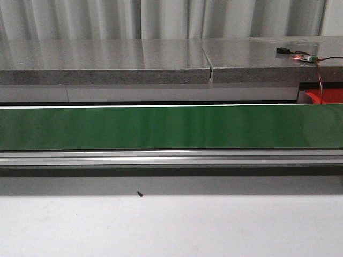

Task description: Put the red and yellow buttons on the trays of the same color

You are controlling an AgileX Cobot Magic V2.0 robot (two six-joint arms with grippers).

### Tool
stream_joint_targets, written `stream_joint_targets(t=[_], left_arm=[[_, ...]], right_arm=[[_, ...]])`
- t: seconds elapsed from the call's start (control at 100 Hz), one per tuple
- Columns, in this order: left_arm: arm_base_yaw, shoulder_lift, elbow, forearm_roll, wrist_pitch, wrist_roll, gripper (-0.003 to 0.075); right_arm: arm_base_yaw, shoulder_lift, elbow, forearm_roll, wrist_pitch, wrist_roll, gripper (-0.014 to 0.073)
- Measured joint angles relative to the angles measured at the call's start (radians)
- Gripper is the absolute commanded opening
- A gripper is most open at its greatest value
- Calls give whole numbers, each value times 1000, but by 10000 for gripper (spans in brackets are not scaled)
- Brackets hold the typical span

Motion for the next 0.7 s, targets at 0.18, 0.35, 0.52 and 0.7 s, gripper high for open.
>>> stream_joint_targets(t=[0.18, 0.35, 0.52, 0.7], left_arm=[[35, 87, -62, -17, 1, -4, 547], [46, 186, -104, -33, -1, -57, 546], [46, 276, -125, -69, -7, -149, 546], [46, 307, -125, -82, -57, -295, 546]], right_arm=[[0, 0, 0, 0, 0, 0, -67], [0, 0, 0, 0, 0, 0, -67], [0, 0, 0, 0, 0, 0, -67], [0, 0, 0, 0, 0, 0, -67]])
